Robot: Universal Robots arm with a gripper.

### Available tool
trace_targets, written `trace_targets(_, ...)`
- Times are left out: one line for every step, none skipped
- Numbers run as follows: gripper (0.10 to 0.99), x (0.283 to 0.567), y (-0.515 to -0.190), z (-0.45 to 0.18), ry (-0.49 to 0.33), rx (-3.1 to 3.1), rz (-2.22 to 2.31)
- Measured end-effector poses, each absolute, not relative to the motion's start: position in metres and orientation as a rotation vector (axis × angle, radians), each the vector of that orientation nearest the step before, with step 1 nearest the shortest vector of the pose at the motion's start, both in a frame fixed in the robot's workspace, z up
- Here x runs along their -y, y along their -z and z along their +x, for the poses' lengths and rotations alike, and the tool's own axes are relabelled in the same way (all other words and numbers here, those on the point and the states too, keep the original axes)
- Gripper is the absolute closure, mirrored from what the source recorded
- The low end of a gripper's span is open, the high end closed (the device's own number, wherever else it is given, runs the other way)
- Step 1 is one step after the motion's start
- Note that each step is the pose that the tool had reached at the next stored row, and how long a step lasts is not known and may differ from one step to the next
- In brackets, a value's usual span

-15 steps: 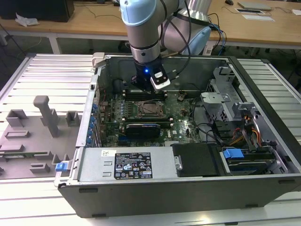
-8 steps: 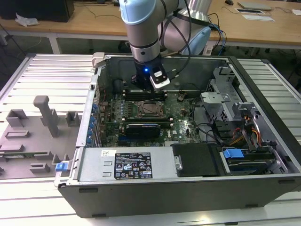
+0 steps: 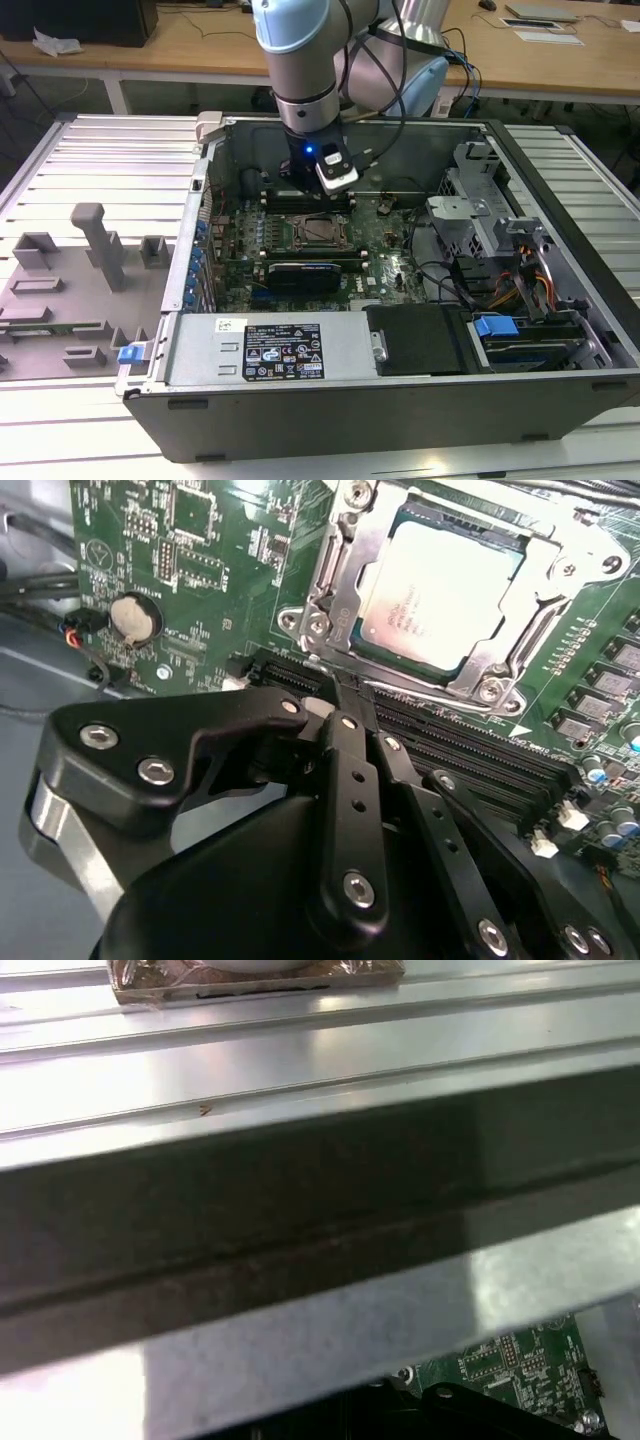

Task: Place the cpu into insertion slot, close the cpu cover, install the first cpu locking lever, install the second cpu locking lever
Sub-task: 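Install the first cpu locking lever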

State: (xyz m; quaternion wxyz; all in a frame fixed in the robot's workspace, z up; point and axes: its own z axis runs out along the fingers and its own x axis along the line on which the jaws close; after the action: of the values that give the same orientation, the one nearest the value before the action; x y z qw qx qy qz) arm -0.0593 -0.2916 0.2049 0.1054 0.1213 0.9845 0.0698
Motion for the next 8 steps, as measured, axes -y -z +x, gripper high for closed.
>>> trace_targets(0.980,0.2916,-0.2038,-0.0595,-0.202,-2.897,0.381)
trace_targets(0.980,0.2916,-0.2033,-0.0596,-0.201,-2.896,0.390)
trace_targets(0.980,0.2916,-0.2029,-0.0596,-0.200,-2.894,0.398)
trace_targets(0.980,0.2916,-0.2020,-0.0597,-0.197,-2.891,0.416)
trace_targets(0.980,0.2916,-0.2018,-0.0597,-0.195,-2.889,0.425)
trace_targets(0.980,0.2917,-0.2018,-0.0598,-0.194,-2.888,0.432)
trace_targets(0.980,0.2917,-0.2018,-0.0598,-0.193,-2.888,0.433)
trace_targets(0.980,0.2916,-0.2018,-0.0598,-0.193,-2.888,0.434)
